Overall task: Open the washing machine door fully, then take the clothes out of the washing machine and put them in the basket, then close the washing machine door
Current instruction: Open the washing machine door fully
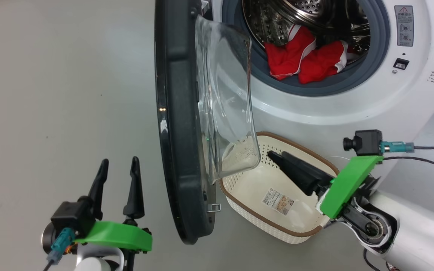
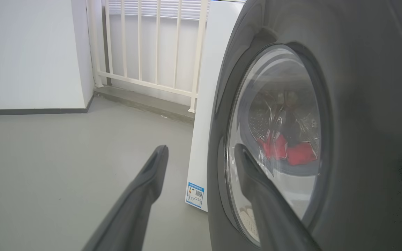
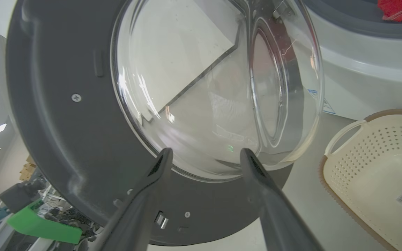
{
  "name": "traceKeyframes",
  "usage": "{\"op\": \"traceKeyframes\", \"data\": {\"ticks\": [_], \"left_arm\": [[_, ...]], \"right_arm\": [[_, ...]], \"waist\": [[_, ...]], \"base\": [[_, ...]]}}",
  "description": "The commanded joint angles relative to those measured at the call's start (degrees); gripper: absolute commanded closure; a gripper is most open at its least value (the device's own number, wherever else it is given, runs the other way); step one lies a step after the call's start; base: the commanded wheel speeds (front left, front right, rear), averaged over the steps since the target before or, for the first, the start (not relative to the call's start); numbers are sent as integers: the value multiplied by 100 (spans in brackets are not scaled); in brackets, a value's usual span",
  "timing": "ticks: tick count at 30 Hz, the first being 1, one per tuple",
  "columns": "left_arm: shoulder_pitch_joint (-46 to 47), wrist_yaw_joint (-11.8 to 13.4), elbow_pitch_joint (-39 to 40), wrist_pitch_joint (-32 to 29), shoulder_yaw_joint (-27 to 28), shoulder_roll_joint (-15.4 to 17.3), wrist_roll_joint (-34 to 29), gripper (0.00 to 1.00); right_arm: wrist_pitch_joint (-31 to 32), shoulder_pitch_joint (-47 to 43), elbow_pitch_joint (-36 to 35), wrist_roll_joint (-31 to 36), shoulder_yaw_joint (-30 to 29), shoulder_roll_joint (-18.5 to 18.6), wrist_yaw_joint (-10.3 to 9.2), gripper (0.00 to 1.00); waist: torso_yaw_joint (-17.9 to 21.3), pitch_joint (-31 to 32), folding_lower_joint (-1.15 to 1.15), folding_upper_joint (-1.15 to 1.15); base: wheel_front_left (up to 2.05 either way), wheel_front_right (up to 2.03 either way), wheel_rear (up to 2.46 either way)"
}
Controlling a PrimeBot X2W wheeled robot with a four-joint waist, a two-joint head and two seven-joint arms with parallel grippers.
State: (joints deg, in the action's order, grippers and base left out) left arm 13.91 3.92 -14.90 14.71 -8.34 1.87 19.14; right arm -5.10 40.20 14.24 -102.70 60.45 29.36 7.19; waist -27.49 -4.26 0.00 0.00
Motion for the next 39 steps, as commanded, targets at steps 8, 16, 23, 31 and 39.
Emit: {"op": "traceKeyframes", "data": {"ticks": [8,16,23,31,39], "left_arm": [[-132,34,248,29,293,101,1,0],[-185,63,235,29,321,100,35,0],[-225,54,306,29,319,100,38,0],[-219,100,398,29,293,100,123,0],[-258,106,438,29,283,100,48,0]], "right_arm": [[-963,58,1248,1809,126,-144,30,0],[-988,-350,1906,4217,-1683,-899,30,0],[-989,-1374,1301,6972,-3775,-1753,30,0],[-989,-2231,419,8470,-4959,-2429,30,0],[-989,-2752,-92,9237,-5530,-2632,30,0]], "waist": [[76,-14,0,0],[76,-23,0,0],[41,-39,0,0],[9,-77,0,0],[-3,-52,0,0]], "base": [[0,0,0],[0,0,0],[0,0,0],[0,0,0],[0,0,0]]}}
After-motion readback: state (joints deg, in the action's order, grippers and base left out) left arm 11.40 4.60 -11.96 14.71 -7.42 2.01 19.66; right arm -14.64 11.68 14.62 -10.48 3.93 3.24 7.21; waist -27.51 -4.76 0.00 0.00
